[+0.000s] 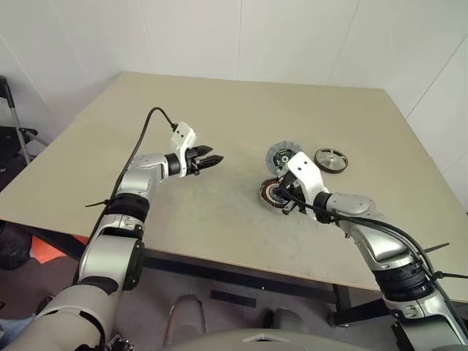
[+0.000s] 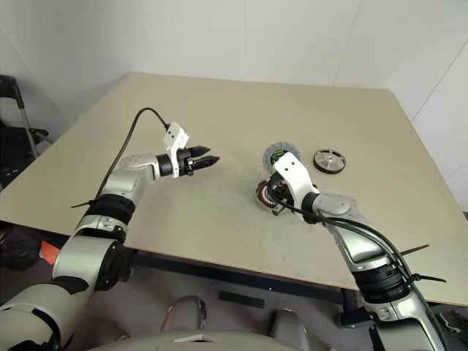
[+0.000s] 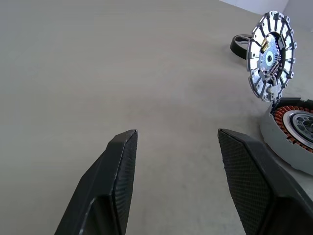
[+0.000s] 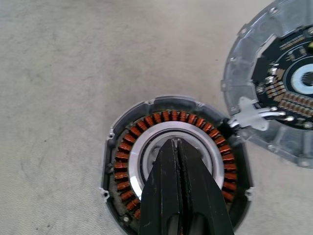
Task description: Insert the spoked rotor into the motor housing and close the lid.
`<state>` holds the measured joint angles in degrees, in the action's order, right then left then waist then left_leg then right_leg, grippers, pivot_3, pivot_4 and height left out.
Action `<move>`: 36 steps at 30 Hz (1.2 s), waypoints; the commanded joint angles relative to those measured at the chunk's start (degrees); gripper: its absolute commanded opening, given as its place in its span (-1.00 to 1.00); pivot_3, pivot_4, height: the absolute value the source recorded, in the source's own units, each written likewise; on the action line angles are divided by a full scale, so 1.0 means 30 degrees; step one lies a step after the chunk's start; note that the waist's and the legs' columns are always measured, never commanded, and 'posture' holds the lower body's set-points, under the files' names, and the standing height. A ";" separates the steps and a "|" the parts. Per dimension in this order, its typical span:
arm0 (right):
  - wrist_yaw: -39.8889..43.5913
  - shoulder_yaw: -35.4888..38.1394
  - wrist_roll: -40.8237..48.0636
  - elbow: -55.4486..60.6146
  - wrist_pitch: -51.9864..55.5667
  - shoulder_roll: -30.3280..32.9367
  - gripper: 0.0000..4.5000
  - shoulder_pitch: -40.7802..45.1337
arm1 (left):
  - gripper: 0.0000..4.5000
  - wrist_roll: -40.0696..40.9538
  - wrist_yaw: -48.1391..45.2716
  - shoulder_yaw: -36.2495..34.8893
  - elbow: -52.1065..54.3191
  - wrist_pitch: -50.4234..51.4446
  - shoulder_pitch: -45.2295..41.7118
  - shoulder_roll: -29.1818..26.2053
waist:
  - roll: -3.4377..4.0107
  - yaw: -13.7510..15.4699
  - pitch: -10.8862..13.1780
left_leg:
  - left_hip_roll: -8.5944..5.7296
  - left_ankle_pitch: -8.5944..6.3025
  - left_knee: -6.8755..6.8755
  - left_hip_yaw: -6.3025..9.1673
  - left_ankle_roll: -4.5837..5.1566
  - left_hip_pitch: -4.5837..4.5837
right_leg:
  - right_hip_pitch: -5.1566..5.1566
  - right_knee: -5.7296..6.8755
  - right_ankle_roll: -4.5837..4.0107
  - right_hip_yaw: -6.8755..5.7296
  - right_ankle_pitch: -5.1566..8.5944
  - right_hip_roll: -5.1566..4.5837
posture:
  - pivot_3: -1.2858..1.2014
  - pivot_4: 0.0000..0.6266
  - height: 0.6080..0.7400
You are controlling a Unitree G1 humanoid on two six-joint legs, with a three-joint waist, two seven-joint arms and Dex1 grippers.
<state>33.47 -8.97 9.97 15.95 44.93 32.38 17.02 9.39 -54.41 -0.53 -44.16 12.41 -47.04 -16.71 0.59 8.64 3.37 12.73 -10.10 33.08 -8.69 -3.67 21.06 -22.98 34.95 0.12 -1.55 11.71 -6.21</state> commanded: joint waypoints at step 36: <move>0.0740 0.5521 0.2237 0.2116 0.0705 0.2379 -0.99 0.0691 | 0.23 0.0071 0.0275 -0.0345 -0.1644 -0.1492 -0.1319 -0.0357 | -0.0034 0.0018 -0.0022 | 0.0006 -0.0003 -0.0004 0.0003 0.0004 0.0005 | 0.0003 -0.0017 0.0002 -0.0002 0.0000 0.0007 | 0.03 -1.00 1.00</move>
<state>34.91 3.48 14.39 19.26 46.42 38.32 17.53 9.15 -53.46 -0.58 -49.62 9.04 -49.38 -16.99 0.49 8.70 3.31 12.76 -10.11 33.06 -8.69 -3.66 21.07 -22.97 34.90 0.12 -1.56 11.71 -6.18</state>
